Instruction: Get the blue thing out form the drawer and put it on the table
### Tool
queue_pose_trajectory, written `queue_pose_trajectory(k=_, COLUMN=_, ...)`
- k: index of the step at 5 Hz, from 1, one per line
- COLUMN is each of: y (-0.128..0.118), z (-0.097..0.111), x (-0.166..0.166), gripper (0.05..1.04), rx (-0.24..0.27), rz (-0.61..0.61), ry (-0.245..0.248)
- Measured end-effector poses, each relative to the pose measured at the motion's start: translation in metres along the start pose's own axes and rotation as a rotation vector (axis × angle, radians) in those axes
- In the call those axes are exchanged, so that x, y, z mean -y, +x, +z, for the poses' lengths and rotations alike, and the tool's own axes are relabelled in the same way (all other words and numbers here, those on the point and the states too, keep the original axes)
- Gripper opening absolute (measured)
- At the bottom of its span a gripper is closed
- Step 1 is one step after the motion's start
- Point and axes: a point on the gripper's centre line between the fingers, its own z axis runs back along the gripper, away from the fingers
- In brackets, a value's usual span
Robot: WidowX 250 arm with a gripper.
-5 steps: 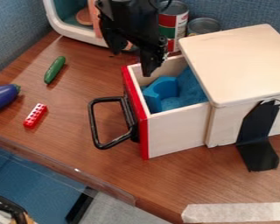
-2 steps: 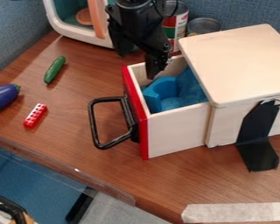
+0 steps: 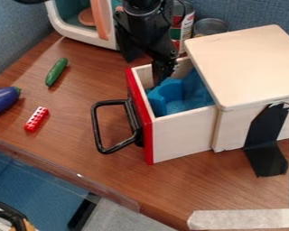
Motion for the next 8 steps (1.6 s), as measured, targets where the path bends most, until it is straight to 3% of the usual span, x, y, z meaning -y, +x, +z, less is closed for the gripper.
queue_pose_trajectory(k=2, y=0.008, z=-0.007, x=0.011, gripper=0.999, rx=0.004, rz=-0.015, ry=-0.005)
queue_pose_trajectory(k=5, y=0.015, z=-0.025, x=0.017, gripper=0.999, rx=-0.004, rz=-0.023, ry=0.028)
queue_pose_trajectory(k=8, y=0.013, z=-0.031, x=0.019, gripper=0.999, rx=0.013, rz=-0.025, ry=0.047)
